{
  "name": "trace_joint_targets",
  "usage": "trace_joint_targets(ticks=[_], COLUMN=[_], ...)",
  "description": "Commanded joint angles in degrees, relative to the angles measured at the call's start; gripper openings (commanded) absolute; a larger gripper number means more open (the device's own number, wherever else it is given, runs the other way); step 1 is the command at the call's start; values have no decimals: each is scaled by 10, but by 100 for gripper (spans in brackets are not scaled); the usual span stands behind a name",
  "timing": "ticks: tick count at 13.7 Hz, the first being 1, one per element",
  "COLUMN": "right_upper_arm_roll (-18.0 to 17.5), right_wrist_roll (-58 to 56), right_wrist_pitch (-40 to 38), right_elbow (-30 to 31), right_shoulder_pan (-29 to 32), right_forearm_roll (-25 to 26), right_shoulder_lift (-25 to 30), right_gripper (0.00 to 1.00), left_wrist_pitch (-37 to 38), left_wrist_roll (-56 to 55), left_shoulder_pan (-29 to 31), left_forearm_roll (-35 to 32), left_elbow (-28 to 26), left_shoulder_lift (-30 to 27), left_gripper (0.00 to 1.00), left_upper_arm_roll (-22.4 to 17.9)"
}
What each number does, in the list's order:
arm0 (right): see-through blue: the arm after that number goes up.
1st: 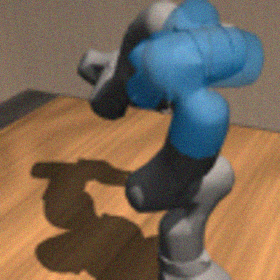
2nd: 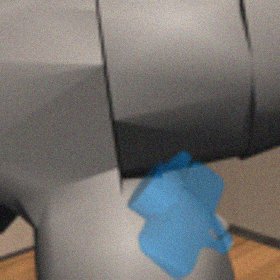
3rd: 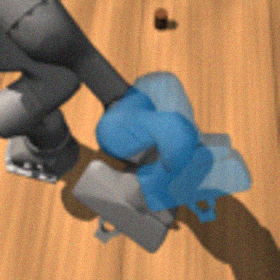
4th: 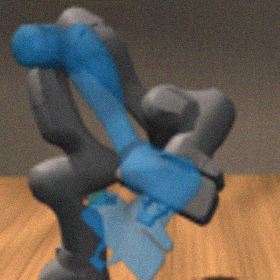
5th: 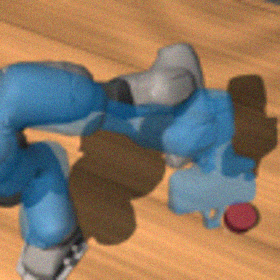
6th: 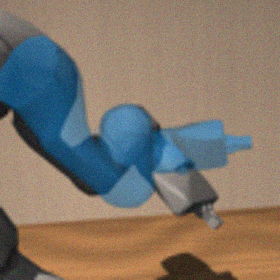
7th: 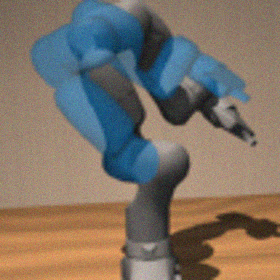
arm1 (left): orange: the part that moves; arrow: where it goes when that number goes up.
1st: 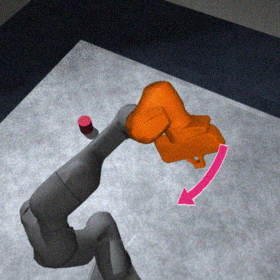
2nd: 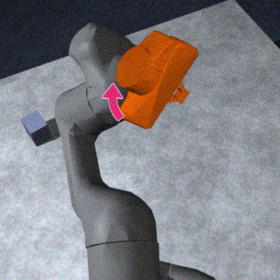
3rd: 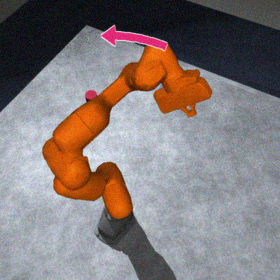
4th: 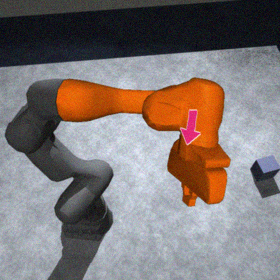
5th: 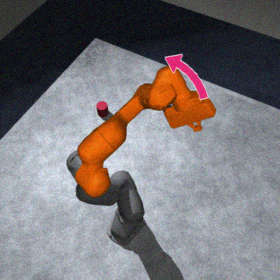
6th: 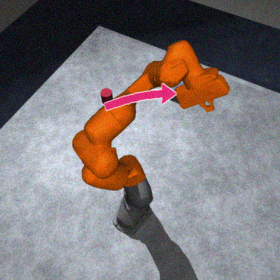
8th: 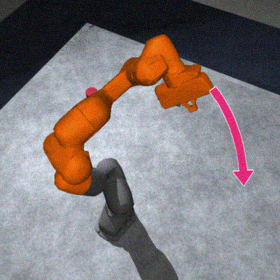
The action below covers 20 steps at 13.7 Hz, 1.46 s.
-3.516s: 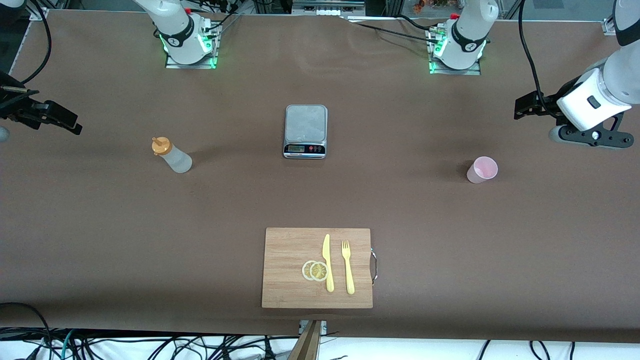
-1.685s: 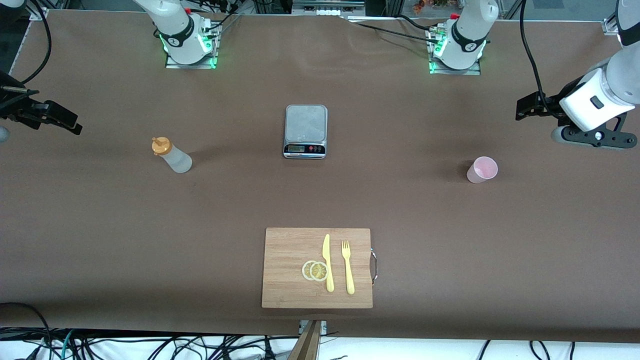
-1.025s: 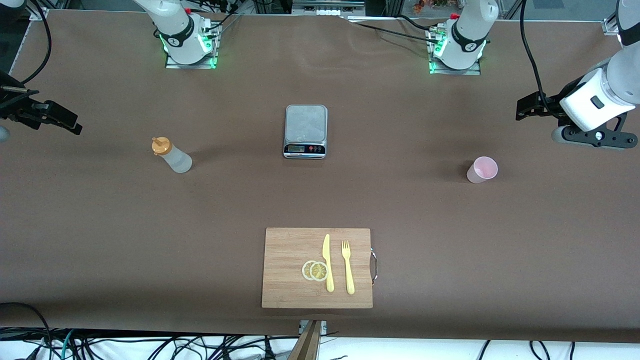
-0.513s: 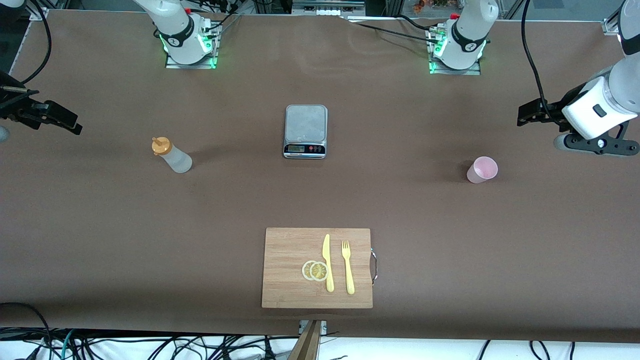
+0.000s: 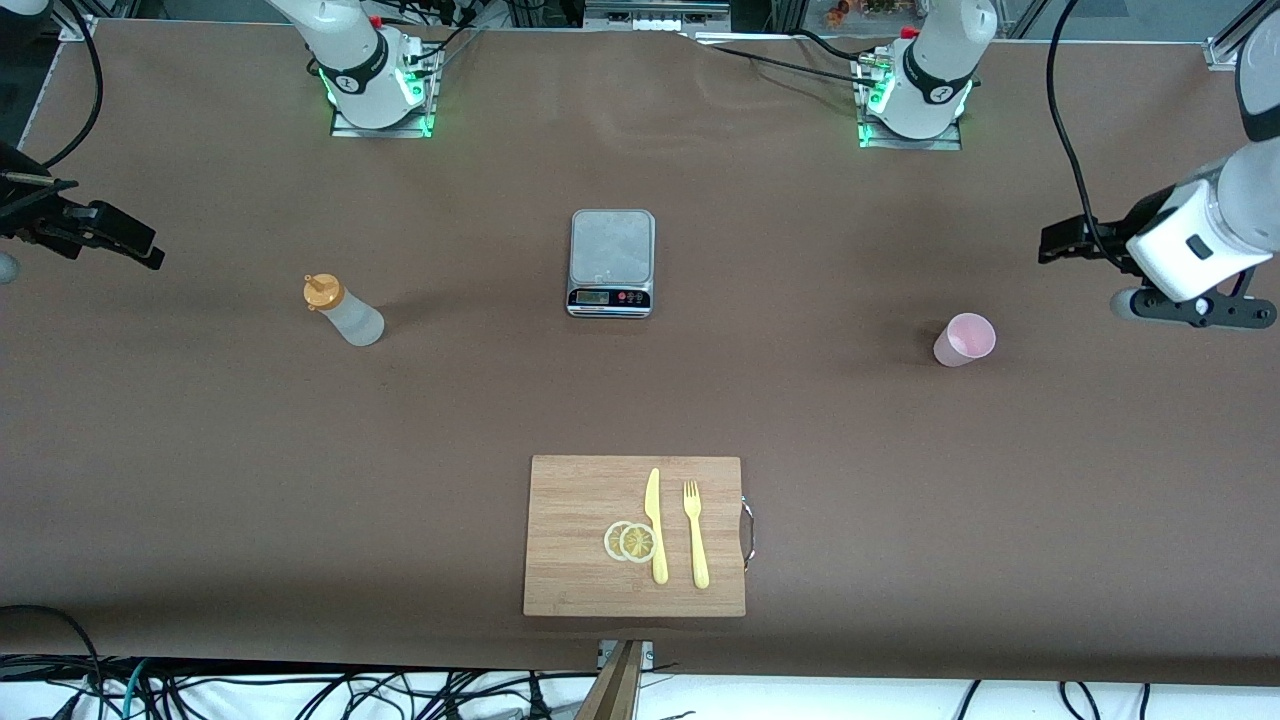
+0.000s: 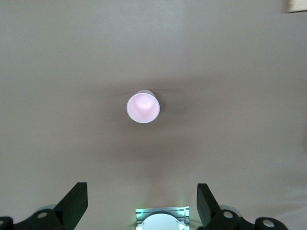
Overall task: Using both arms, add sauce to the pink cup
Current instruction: 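Reach the left gripper down to the pink cup and grasp it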
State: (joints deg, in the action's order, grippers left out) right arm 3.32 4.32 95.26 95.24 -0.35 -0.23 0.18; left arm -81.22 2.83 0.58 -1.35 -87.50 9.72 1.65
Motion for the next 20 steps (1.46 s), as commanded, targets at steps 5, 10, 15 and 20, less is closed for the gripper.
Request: trace_joint_targets(ticks=[5, 10, 15, 20], right_upper_arm_roll=[-1, -1, -1, -1], right_wrist_roll=[-1, -1, -1, -1], right_wrist_pitch=[-2, -2, -2, -2], right_elbow=[2, 2, 2, 2], right_shoulder_pan=[1, 1, 1, 1], right_forearm_roll=[-8, -8, -8, -8], right_shoulder_lift=[3, 3, 3, 3], right_gripper=[100, 100, 100, 100], left_wrist_pitch=[-182, -334, -490, -552], left_wrist_roll=[31, 32, 32, 31], left_shoulder_pan=[35, 35, 35, 31], left_forearm_roll=[-26, -27, -26, -24], left_elbow=[-177, -287, -390, -398], left_shoulder_lift=[0, 0, 1, 39], left_gripper=[100, 99, 97, 97], left_upper_arm_roll=[-8, -28, -29, -36])
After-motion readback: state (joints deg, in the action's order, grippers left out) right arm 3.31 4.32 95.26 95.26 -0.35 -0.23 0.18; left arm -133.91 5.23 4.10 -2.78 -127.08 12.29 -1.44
